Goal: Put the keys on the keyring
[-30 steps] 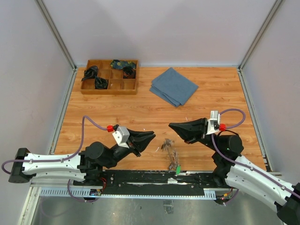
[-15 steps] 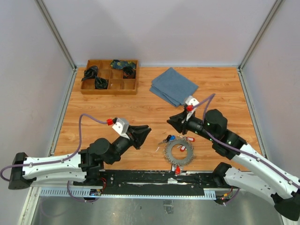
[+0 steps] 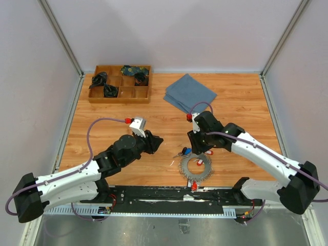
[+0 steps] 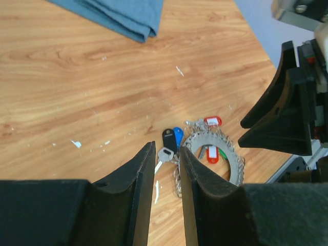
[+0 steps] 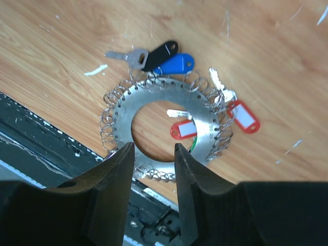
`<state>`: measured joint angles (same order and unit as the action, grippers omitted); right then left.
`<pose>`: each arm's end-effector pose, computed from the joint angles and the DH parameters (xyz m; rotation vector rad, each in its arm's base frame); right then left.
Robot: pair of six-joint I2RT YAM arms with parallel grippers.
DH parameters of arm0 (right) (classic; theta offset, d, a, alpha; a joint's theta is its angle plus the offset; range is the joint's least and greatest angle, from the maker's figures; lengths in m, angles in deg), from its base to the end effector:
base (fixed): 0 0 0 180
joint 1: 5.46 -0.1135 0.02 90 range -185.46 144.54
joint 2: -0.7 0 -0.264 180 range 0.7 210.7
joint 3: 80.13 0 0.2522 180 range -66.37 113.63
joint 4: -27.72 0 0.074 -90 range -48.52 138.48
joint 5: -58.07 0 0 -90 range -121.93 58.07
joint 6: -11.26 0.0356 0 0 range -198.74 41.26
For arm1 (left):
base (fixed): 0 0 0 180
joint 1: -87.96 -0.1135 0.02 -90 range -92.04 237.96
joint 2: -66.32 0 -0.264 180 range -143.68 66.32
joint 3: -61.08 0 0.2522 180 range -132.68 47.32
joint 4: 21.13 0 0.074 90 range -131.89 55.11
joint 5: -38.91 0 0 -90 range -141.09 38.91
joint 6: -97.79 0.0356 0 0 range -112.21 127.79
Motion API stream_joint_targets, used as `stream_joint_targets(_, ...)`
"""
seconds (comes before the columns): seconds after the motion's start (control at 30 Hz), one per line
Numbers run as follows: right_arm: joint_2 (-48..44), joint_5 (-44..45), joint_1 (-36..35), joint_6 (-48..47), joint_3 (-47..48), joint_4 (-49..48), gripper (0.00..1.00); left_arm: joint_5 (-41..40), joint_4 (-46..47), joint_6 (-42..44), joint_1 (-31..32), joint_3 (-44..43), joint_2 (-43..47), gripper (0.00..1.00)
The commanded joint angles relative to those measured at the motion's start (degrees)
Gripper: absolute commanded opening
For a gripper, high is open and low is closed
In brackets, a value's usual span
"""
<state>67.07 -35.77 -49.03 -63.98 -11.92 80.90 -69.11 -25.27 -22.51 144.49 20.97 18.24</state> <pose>0.1684 0.1635 0.2779 -0.6601 2.4499 0.5080 0.1188 -0.1598 0.2523 0.1869 1.8356 -0.8058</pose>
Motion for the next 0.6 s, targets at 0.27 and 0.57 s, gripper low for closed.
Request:
stream_joint_targets(0.27,6.99,-4.69,-0.35,7.32,-1.23,3.36,0.41,5.52,-4.75,-0.65,-1.12,-4.42,-4.21,0.32)
stream_joint_targets(0.57,10.66,4.96,8.29,11.2,-2.31,1.64,0.34,4.16,-6.24,-0.37,-1.15,-4.81,-2.18,0.34)
